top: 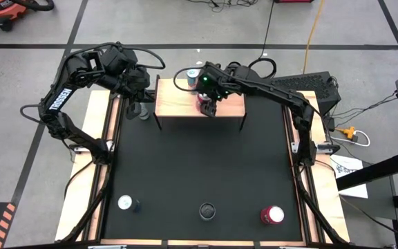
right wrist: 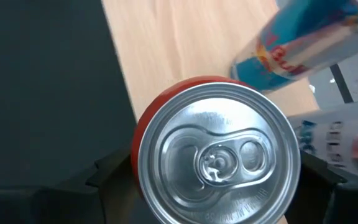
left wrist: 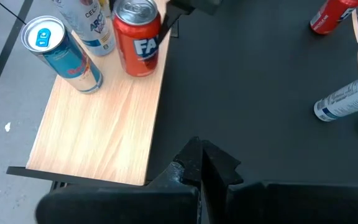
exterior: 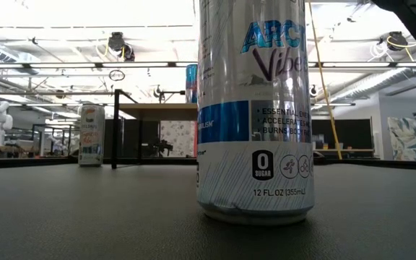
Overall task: Place canned beverage on shelf
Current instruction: Put the top red soda can on the shelf
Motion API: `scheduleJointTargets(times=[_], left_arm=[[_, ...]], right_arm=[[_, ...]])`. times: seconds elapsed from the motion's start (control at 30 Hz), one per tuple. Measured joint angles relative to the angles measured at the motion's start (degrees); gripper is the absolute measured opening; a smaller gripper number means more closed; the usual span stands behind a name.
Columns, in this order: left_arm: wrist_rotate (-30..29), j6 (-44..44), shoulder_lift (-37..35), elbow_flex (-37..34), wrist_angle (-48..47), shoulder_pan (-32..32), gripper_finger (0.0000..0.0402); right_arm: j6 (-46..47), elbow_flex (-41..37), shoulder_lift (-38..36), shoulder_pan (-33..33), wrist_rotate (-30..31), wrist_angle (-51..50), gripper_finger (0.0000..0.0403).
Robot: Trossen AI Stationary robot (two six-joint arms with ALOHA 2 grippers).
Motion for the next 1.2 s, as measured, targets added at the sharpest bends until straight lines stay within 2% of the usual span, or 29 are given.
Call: scheduleJointTargets(times=[0.37, 0.57, 1.2], left_arm=[[0.00, 0.02, 0.00, 0.00, 0.00, 0.01, 0.0004], [0.00, 0.08, 0.00, 0.00, 0.00, 0.00, 0.0004], [0.00, 0.98, 0.00, 0.00, 0.00, 0.00, 0.0004]], right_arm=[[0.13, 0.00, 0.00, -1.66, -0.21, 0.27, 0.0288], [-0.32, 0.00, -0.02, -1.64, -4.68, 0.38, 0.0310], [-0.99, 0.00, -0.30, -2.27, -4.42, 1.92, 0.0322]])
